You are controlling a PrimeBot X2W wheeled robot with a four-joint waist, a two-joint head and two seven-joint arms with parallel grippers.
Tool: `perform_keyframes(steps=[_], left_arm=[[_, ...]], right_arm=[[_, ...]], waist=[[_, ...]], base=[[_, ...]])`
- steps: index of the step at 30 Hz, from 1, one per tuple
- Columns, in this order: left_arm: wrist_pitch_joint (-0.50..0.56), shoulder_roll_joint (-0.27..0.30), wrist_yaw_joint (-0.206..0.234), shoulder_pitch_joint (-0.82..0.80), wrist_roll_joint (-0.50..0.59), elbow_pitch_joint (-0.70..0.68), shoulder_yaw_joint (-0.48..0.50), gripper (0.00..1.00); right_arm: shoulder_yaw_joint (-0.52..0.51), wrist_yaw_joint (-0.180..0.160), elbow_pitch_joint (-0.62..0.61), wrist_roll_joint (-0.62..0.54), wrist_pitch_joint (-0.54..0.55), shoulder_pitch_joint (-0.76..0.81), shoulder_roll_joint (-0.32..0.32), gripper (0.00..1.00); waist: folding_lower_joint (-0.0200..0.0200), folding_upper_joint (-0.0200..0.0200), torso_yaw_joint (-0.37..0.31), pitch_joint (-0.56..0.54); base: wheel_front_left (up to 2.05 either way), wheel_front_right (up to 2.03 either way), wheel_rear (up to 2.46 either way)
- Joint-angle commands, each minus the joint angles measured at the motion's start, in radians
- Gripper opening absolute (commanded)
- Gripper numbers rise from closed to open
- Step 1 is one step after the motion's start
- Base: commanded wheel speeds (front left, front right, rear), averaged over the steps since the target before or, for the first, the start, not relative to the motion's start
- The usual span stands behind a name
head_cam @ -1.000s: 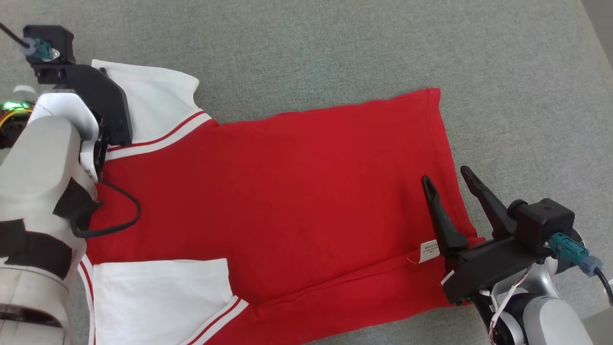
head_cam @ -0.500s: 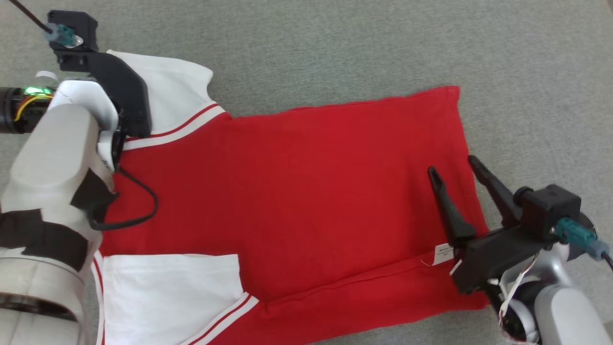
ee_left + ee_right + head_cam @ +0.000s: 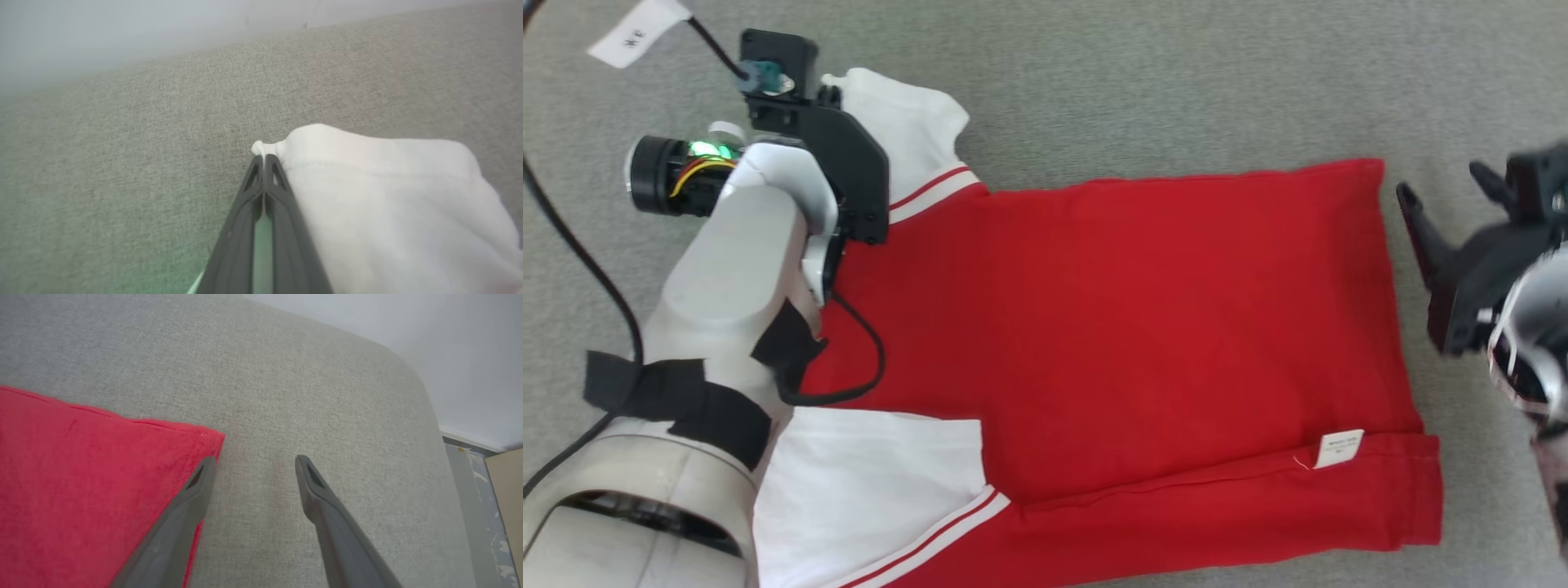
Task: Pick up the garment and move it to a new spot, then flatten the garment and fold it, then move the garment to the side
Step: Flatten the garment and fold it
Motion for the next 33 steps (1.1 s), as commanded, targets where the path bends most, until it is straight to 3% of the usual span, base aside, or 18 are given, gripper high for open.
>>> perform_keyframes(steps=[1, 5, 16, 17, 18, 23, 24, 28, 33], left_arm=[[-0.006, -0.007, -0.005, 0.000, -0.009, 0.009, -0.006, 0.00], [-0.013, -0.024, -0.015, -0.007, -0.006, 0.018, -0.024, 0.00], [-0.029, -0.042, -0.032, -0.026, -0.031, 0.037, -0.036, 0.00], [-0.031, -0.042, -0.032, -0.028, -0.032, 0.038, -0.038, 0.00], [-0.034, -0.042, -0.033, -0.029, -0.034, 0.040, -0.040, 0.00], [-0.039, -0.044, -0.036, -0.027, -0.043, 0.048, -0.049, 0.00], [-0.041, -0.044, -0.036, -0.028, -0.044, 0.050, -0.051, 0.00], [-0.081, -0.044, -0.028, -0.036, -0.048, 0.049, -0.051, 0.00], [-0.214, -0.038, 0.005, -0.044, -0.071, 0.025, -0.020, 0.00]], right_arm=[[0.009, -0.002, 0.018, 0.015, 0.002, -0.026, -0.007, 1.00], [0.070, -0.002, 0.116, 0.045, 0.020, -0.095, -0.058, 1.00], [0.195, -0.002, 0.261, 0.118, 0.060, -0.184, -0.087, 1.00], [0.200, -0.002, 0.270, 0.122, 0.059, -0.188, -0.084, 0.94], [0.206, -0.002, 0.279, 0.128, 0.059, -0.190, -0.081, 0.75], [0.222, -0.003, 0.335, 0.142, 0.053, -0.205, -0.068, 0.21], [0.226, -0.003, 0.343, 0.141, 0.050, -0.207, -0.066, 0.00], [0.229, -0.003, 0.354, 0.143, 0.009, -0.216, -0.064, 0.00], [0.215, -0.003, 0.362, 0.148, -0.070, -0.201, -0.052, 0.00]], waist=[[-0.0001, -0.0001, 0.015, 0.004], [-0.0001, -0.0001, 0.037, -0.007], [-0.0001, -0.0001, 0.056, -0.010], [-0.0001, -0.0001, 0.058, -0.007], [-0.0001, -0.0001, 0.060, -0.004], [-0.0001, -0.0001, 0.067, 0.004], [-0.0001, -0.0001, 0.068, 0.005], [-0.0001, -0.0001, 0.070, 0.001], [-0.0001, -0.0001, 0.070, -0.020]], base=[[0.00, 0.00, 0.00], [0.00, 0.00, 0.00], [0.00, 0.00, 0.00], [0.00, 0.00, 0.00], [0.00, 0.00, 0.00], [0.00, 0.00, 0.00], [0.00, 0.00, 0.00], [0.00, 0.00, 0.00], [0.00, 0.00, 0.00]])
